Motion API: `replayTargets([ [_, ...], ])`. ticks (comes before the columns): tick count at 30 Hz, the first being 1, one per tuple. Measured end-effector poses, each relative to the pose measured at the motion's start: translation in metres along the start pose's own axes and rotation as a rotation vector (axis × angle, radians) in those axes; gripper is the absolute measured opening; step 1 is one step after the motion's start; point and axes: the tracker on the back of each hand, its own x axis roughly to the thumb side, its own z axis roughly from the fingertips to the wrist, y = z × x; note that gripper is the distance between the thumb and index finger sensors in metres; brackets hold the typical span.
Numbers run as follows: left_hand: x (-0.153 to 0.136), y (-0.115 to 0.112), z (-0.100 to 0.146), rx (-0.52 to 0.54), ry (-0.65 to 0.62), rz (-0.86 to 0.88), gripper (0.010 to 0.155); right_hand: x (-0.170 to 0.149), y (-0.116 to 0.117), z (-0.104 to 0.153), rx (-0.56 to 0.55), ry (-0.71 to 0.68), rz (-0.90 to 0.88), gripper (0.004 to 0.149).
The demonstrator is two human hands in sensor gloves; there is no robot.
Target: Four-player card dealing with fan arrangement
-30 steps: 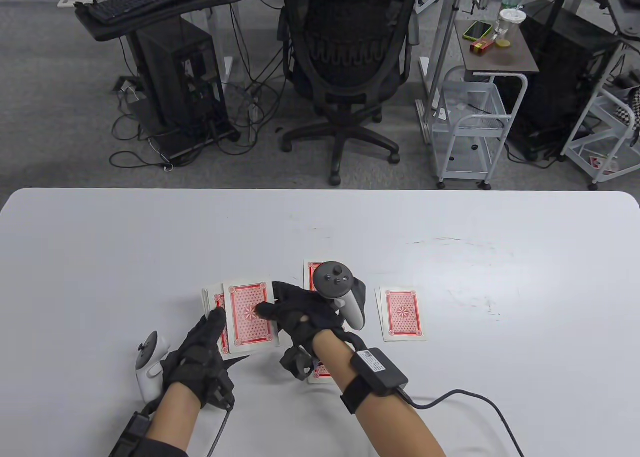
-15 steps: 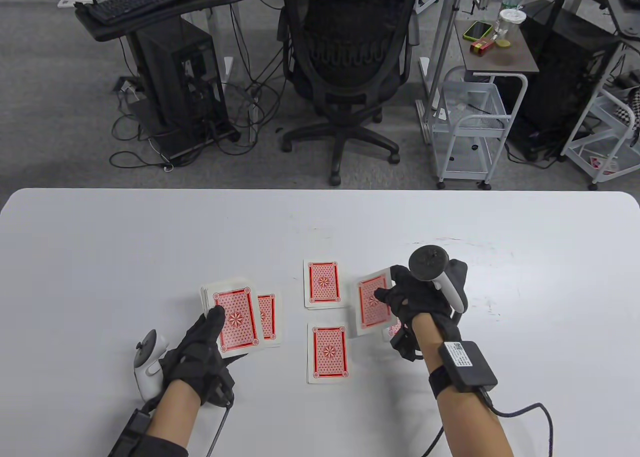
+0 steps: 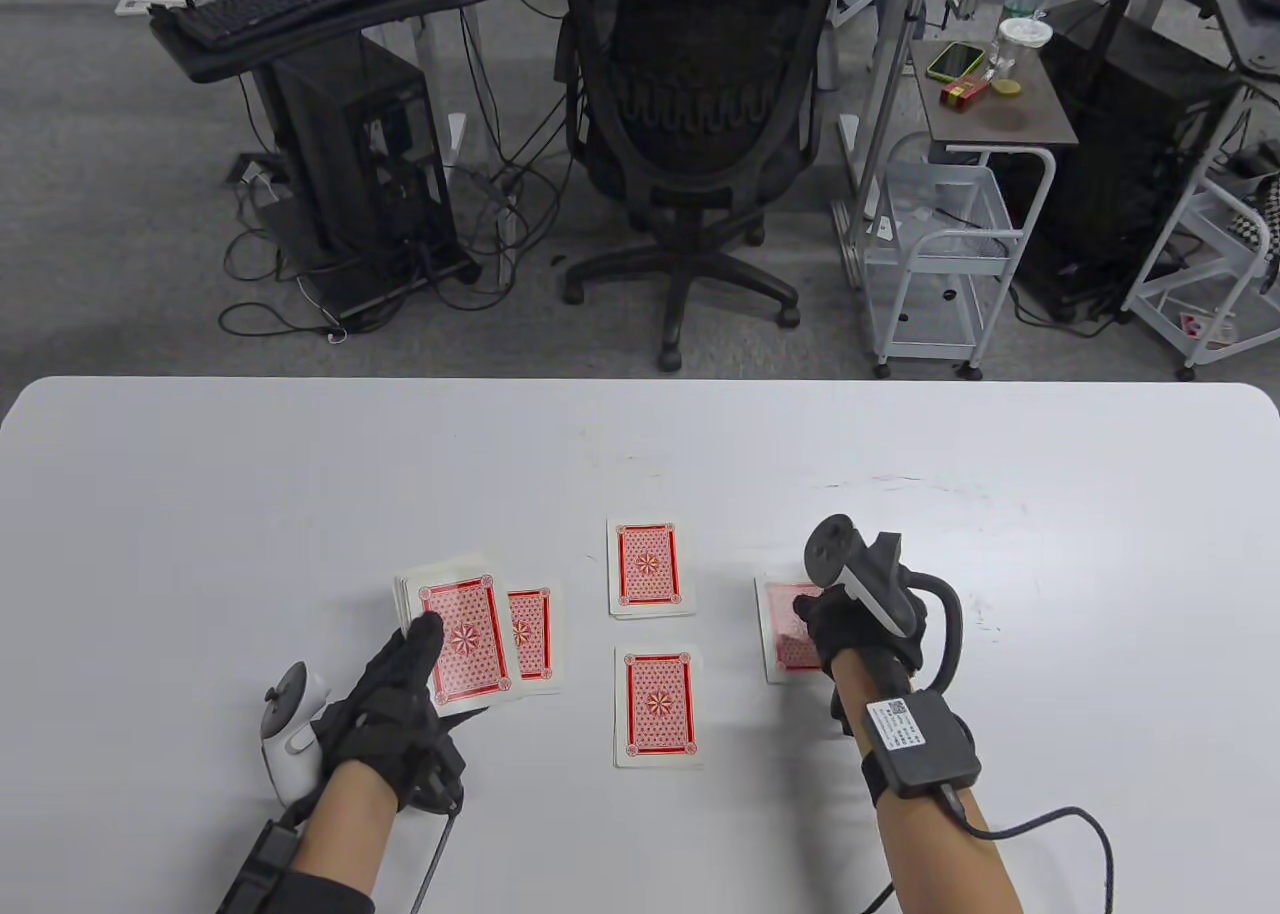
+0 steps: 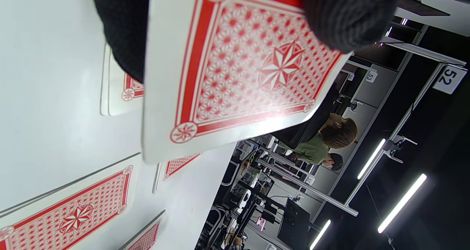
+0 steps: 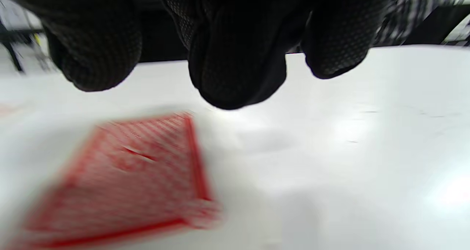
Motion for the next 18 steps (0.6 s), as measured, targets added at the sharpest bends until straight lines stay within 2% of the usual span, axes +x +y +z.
replayTargets([
  [4,-0.002,-0.009,0.001,-0.022,0.001,-0.015,0.05,0.036,-0.012,0.032,0.018,-0.171,-0.242,0.073],
  [8,-0.007,-0.023,0.002,-0.068,0.018,-0.046,0.05,0.082,0.003,0.062,0.106,-0.393,-0.557,0.067],
  [9,-0.01,-0.027,0.003,-0.079,0.025,-0.053,0.05,0.099,0.012,0.072,0.159,-0.437,-0.632,0.068],
  [11,-0.013,-0.034,0.003,-0.102,0.032,-0.073,0.05,0.118,0.024,0.086,0.208,-0.471,-0.64,0.075],
  [13,-0.015,-0.041,0.004,-0.115,0.032,-0.105,0.05,0.131,0.03,0.092,0.18,-0.502,-0.564,0.08],
  [14,-0.016,-0.045,0.004,-0.13,0.025,-0.131,0.05,0.136,0.033,0.095,0.181,-0.514,-0.535,0.079],
  [16,-0.017,-0.051,0.006,-0.142,0.018,-0.15,0.05,0.14,0.041,0.098,0.157,-0.47,-0.595,0.072],
  [18,-0.018,-0.052,0.007,-0.112,0.021,-0.164,0.05,0.137,0.044,0.097,0.116,-0.427,-0.628,0.066],
])
